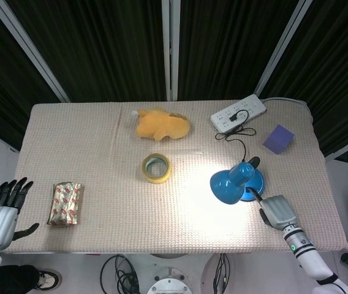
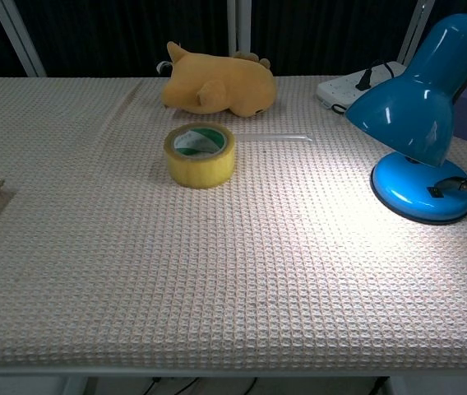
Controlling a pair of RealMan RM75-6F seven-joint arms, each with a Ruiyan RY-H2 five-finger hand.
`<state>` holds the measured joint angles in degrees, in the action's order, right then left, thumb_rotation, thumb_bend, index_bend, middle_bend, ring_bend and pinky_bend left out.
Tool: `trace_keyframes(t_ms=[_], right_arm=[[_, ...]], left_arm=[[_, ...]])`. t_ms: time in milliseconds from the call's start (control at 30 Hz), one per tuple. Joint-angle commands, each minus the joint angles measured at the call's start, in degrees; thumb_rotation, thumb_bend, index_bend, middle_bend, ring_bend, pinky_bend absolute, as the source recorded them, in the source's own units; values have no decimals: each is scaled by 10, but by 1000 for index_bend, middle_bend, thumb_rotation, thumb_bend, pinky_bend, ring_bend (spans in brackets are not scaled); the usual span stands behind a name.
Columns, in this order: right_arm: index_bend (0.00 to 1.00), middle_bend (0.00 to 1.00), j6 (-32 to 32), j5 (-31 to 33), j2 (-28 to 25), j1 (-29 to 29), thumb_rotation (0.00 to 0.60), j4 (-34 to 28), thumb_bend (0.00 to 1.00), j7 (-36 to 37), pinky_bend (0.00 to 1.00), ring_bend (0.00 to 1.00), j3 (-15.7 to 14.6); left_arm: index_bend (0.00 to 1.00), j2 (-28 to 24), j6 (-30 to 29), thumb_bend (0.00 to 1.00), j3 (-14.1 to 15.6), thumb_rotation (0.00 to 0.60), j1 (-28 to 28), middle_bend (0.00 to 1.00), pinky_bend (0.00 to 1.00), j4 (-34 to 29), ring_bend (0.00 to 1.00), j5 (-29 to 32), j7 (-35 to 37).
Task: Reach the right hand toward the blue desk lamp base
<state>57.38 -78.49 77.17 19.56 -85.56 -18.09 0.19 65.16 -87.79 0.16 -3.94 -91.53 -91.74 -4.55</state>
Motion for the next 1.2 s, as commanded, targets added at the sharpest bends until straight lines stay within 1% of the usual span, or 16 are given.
trace_keyframes(t_ms=[33,133,433,600,700,767,833,867,933,967,1000,1033,1067,1100,1133,1200], right_arm=[[0,1000,-12,10,-3,4,600,-5,603,4,1000,940,-1],[0,1000,-26,19,-8,11,600,-7,604,11,1000,940,-1],[0,1000,-24,23,-3,18,600,-3,610,4,1000,940,-3],[0,1000,44,-14,-25,-3,600,-26,604,18,1000,940,-4],[0,977,107,-48,-56,-31,600,-44,537,52,973,903,-11],[0,872,160,-70,-78,-57,600,-43,485,79,906,808,-17],[0,654,211,-87,-89,-80,600,-27,424,100,835,629,-17],[0,526,246,-95,-91,-95,600,-7,388,114,814,519,-15],[0,231,295,-96,-87,-117,600,35,292,124,751,238,-5],[0,104,317,-88,-85,-130,600,58,238,127,653,108,2],[0,51,328,-80,-86,-139,600,69,204,132,546,51,7],[0,10,334,-69,-89,-147,600,73,154,138,336,5,11],[0,0,334,-56,-96,-155,600,71,116,145,150,0,14],[0,0,330,-48,-103,-159,600,66,85,153,48,0,15],[0,0,323,-40,-110,-162,600,57,54,162,0,0,15],[0,0,301,-21,-128,-164,600,34,28,155,0,0,15]], left_arm=[[40,0,1,44,0,600,0,0,0,1,0,1,1],[40,1,5,45,0,600,-1,0,0,3,0,4,4],[40,-2,0,44,0,600,-1,0,0,-3,0,0,1],[40,-3,-3,44,0,600,1,0,0,-6,0,-1,0],[40,-4,-5,44,0,600,1,0,0,-7,0,-2,1],[40,-4,-5,44,0,600,1,0,0,-8,0,-4,0],[40,-4,-4,44,1,600,0,0,0,-9,0,-5,-1],[40,-4,-2,44,1,600,-1,0,0,-8,0,-5,-1],[40,-4,3,44,-1,600,-2,0,0,-7,0,1,2],[40,-4,7,44,-2,600,-4,0,0,-6,0,4,4],[40,-4,9,44,-3,600,-6,0,0,-5,0,6,4],[40,-4,11,44,-4,600,-7,0,0,-4,0,6,4],[40,-4,11,44,-5,600,-9,0,0,-3,0,4,4],[40,-4,11,44,-6,600,-10,0,0,-2,0,4,4],[40,-4,11,44,-6,600,-11,0,0,-1,0,3,4],[40,-4,11,44,-7,600,-12,0,0,-1,0,3,4]])
